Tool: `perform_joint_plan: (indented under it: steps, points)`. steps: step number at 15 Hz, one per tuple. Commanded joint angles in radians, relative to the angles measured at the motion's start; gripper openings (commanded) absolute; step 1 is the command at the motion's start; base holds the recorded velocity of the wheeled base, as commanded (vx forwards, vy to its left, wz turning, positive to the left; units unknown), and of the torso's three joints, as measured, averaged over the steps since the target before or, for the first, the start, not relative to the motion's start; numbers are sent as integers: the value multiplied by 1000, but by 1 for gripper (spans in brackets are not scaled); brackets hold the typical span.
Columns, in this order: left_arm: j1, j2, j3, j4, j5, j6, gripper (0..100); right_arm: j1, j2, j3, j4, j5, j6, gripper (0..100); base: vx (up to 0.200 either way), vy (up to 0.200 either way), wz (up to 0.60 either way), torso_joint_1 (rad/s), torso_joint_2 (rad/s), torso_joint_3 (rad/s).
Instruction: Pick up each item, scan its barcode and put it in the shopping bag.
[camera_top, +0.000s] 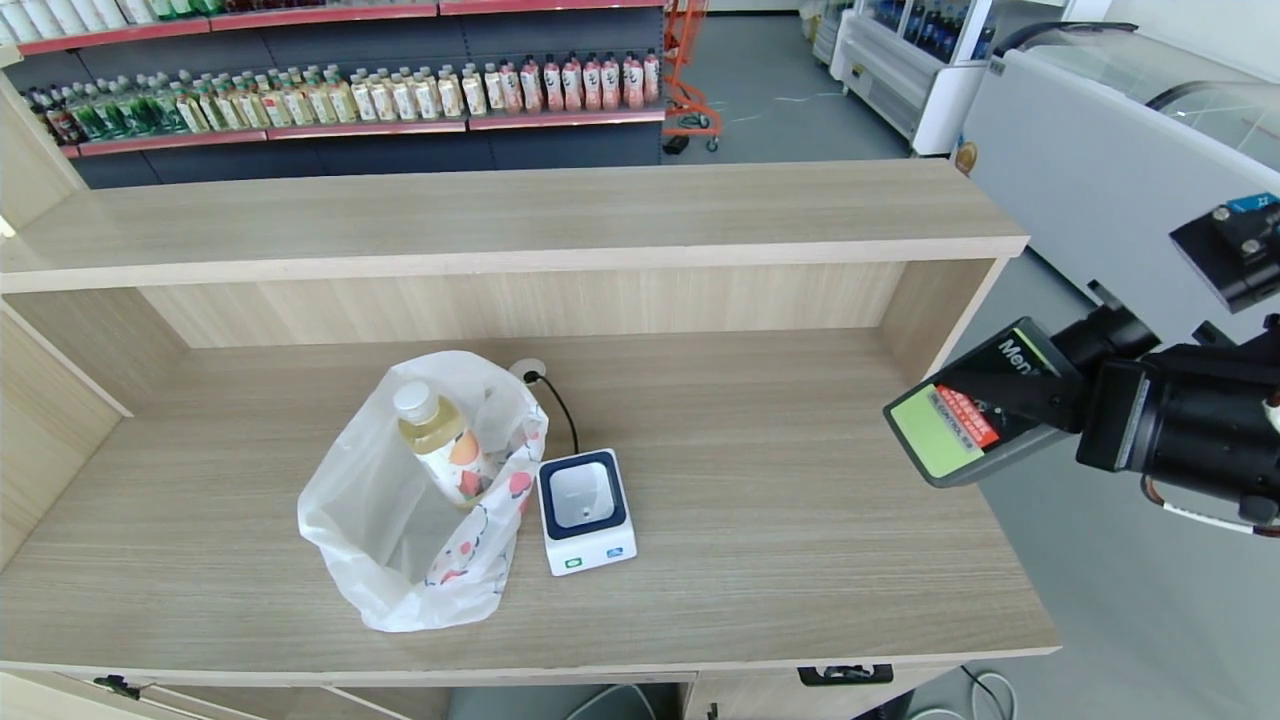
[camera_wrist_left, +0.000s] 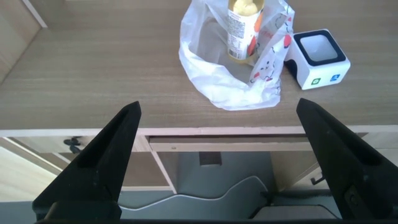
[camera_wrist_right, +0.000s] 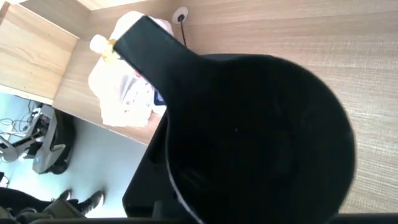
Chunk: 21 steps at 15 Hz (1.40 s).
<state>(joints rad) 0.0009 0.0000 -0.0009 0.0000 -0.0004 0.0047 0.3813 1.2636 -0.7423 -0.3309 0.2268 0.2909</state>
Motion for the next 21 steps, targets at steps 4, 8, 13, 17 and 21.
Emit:
perform_joint_plan:
  steps: [4, 8, 13, 17, 21]
  points:
    - [-1, 0, 1, 0, 0, 0, 100, 84, 8, 0, 3, -4, -1, 0, 0, 200, 0, 16, 2, 4]
    - [-1, 0, -1, 0, 0, 1, 100, 94, 91, -11, -4, -11, -4, 0, 0, 200, 0, 4, 1, 0]
    - [-1, 0, -1, 0, 0, 1, 100, 107, 243, 54, -160, -12, -101, 0, 0, 40, 0, 0, 0, 0]
    - [-1, 0, -1, 0, 0, 1, 100, 120, 362, 49, -251, -14, -102, 0, 0, 0, 0, 0, 0, 0]
    - [-1, 0, -1, 0, 0, 1, 100, 172, 430, 47, -284, -60, -102, 0, 0, 0, 0, 0, 0, 0]
